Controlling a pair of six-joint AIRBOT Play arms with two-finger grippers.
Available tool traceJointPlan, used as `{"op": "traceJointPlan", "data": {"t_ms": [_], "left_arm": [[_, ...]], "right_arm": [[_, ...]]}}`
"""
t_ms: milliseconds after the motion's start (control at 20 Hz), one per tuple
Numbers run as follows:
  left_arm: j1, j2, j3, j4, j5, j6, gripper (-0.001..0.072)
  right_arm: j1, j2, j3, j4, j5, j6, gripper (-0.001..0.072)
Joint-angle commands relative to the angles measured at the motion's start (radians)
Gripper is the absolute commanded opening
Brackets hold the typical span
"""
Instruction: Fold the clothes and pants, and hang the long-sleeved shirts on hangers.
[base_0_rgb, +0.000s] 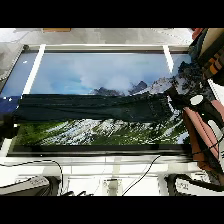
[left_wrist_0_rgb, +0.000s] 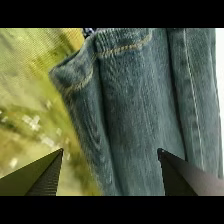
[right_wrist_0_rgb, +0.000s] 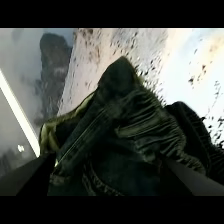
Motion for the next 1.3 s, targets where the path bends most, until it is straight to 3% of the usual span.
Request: {"op": "traceJointPlan", "data": {"t_ms": [0, 100, 200, 250, 300, 350, 400, 450, 500, 550, 600, 750, 950, 1250], "left_arm": [[-0.063, -0.099, 0.040, -0.203, 0.082, 0.240, 0.0703], [-0.101, -0.129, 0.096, -0.202, 0.099, 0.307, 0.0687], [-0.143, -0.150, 0.142, -0.202, 0.178, 0.307, 0.0678], [-0.161, -0.156, 0.157, -0.201, 0.214, 0.307, 0.0600], [-0.177, -0.158, 0.167, -0.201, 0.240, 0.307, 0.0436], [-0.187, -0.157, 0.176, -0.201, 0.246, 0.307, 0.0189], [-0.192, -0.156, 0.186, -0.198, 0.242, 0.307, 0.0020], [-0.194, -0.151, 0.201, -0.197, 0.222, 0.308, 0.0016], [-0.194, -0.142, 0.216, -0.197, 0.202, 0.308, 0.0016], [-0.194, -0.125, 0.238, -0.189, 0.167, 0.309, 0.0016], [-0.196, -0.106, 0.264, -0.162, 0.129, 0.310, 0.0015], [-0.207, -0.021, 0.364, -0.071, -0.045, 0.360, 0.0015], [-0.252, 0.139, 0.441, -0.058, -0.290, 0.360, 0.0014], [-0.321, 0.400, 0.440, -0.055, -0.443, 0.359, 0.0014]], "right_arm": [[0.018, 0.001, 0.062, 0.010, 0.137, -0.171, 0.0690], [0.057, 0.001, 0.130, 0.010, 0.210, -0.267, 0.0690], [0.112, 0.001, 0.186, 0.009, 0.229, -0.285, 0.0689], [0.148, 0.001, 0.209, 0.007, 0.220, -0.285, 0.0688], [0.183, 0.001, 0.225, 0.003, 0.204, -0.285, 0.0687], [0.223, 0.001, 0.237, 0.001, 0.176, -0.285, 0.0685], [0.262, 0.001, 0.244, -0.002, 0.131, -0.285, 0.0641], [0.299, 0.000, 0.244, -0.003, 0.076, -0.285, 0.0482], [0.334, 0.000, 0.243, -0.003, 0.016, -0.285, 0.0262], [0.372, -0.002, 0.243, -0.003, -0.055, -0.285, 0.0092], [0.409, -0.005, 0.243, -0.004, -0.127, -0.285, 0.0048], [0.504, -0.023, 0.247, -0.004, -0.263, -0.283, 0.0015], [0.584, -0.155, 0.388, -0.001, -0.106, -0.278, 0.0014], [0.705, -0.445, 0.753, 0.063, 0.077, -0.270, 0.0014]]}}
